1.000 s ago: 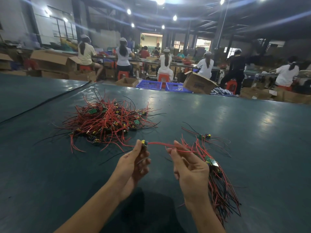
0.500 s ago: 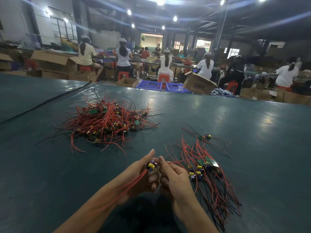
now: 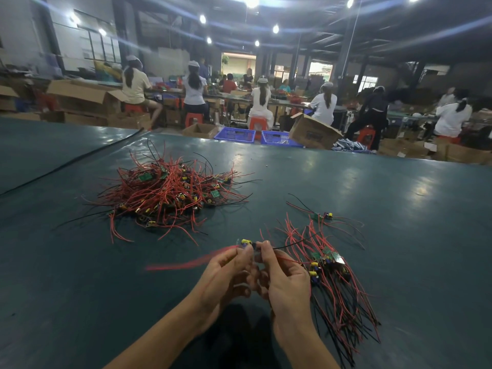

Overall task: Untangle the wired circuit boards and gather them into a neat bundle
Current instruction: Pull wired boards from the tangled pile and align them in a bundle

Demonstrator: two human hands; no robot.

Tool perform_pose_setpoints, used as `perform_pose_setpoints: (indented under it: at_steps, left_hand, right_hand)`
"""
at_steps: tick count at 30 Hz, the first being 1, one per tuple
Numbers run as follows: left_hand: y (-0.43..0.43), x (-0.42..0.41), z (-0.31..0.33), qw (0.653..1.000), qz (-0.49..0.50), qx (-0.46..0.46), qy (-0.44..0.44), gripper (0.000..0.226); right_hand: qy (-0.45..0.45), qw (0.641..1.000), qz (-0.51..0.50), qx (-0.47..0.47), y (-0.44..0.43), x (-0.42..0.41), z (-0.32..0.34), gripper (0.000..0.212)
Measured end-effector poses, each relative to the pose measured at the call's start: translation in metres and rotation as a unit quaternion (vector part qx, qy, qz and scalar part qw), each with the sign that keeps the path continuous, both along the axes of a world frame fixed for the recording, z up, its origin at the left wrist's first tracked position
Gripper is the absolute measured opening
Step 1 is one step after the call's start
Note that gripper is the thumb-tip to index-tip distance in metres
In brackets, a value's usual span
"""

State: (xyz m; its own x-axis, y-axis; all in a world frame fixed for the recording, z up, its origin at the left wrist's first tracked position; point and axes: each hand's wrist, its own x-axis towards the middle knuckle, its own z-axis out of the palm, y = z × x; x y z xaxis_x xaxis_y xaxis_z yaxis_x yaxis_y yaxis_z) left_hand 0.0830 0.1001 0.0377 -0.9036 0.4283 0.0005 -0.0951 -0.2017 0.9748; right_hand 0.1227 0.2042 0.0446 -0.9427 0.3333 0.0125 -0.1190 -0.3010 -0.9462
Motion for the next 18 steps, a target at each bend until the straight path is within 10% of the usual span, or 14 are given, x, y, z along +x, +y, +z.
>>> perform_pose_setpoints:
  at_steps: [6, 18]
  left_hand:
    - [-0.0039, -0.0015, -0.0018, 0.999, 0.026, -0.024, -0.011, 0.068]
    - [0.0010, 0.0045, -0.0003, 0.992, 0.090, -0.025, 0.086, 0.033]
  right_hand:
    - [0.003, 1.000, 0.024, -0.014, 0.0007, 0.0016, 0.0032, 0.023]
    - [0.001, 0.997, 0.039, -0.069, 0.0025, -0.0001, 0.0007, 0.016]
